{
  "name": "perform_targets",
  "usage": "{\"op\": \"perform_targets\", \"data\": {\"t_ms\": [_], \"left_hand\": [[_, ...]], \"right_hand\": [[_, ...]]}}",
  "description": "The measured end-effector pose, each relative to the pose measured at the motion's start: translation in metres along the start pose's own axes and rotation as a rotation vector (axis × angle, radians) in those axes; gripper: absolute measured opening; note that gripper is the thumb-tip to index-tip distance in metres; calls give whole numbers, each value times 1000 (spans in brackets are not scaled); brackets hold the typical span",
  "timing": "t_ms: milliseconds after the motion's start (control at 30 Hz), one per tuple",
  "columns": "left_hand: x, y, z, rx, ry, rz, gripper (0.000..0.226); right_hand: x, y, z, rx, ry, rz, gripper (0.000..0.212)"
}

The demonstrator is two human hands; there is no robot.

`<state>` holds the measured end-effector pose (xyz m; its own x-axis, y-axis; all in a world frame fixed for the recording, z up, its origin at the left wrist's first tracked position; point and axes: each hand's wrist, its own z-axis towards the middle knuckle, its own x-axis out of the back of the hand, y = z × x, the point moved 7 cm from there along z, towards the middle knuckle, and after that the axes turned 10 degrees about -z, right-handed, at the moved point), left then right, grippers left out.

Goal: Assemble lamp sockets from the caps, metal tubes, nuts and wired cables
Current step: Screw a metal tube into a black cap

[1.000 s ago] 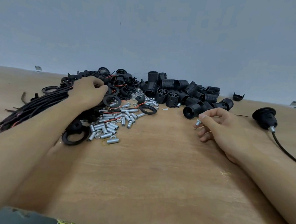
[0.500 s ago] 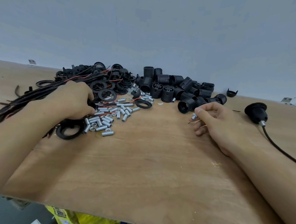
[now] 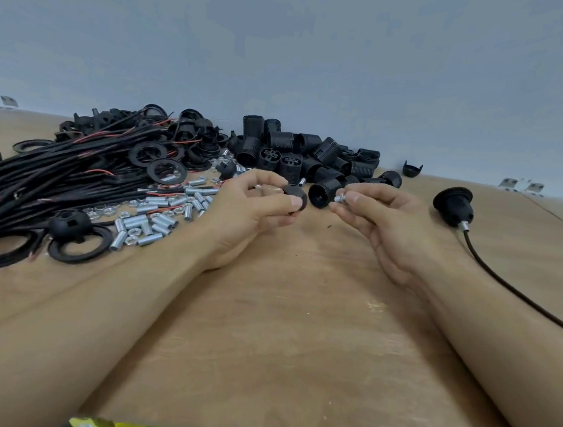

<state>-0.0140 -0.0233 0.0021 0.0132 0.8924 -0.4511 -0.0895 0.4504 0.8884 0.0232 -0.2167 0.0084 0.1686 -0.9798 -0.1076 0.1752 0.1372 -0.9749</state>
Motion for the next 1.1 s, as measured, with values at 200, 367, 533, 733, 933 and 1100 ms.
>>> {"op": "perform_targets", "data": {"t_ms": [200, 367, 533, 733, 933, 1100], "left_hand": [[-10, -7, 2, 80, -160, -100, 37], [-11, -10, 6, 130, -212, -99, 33], [-11, -14, 8, 129, -162, -40, 44], [-11, -12, 7, 71, -174, -33, 42], [-12, -11, 5, 35, -158, 54, 46], [-9, -10, 7, 53, -119, -32, 43]], "right_hand": [[-17, -9, -9, 28, -116, 77, 8], [-17, -16, -12, 144, -70, -131, 13], [-18, -26, -17, 250, -47, -374, 17], [-20, -22, -18, 234, -64, -435, 9], [-21, -6, -15, 131, -10, -480, 16], [-26, -7, -15, 128, -78, -438, 15]]}}
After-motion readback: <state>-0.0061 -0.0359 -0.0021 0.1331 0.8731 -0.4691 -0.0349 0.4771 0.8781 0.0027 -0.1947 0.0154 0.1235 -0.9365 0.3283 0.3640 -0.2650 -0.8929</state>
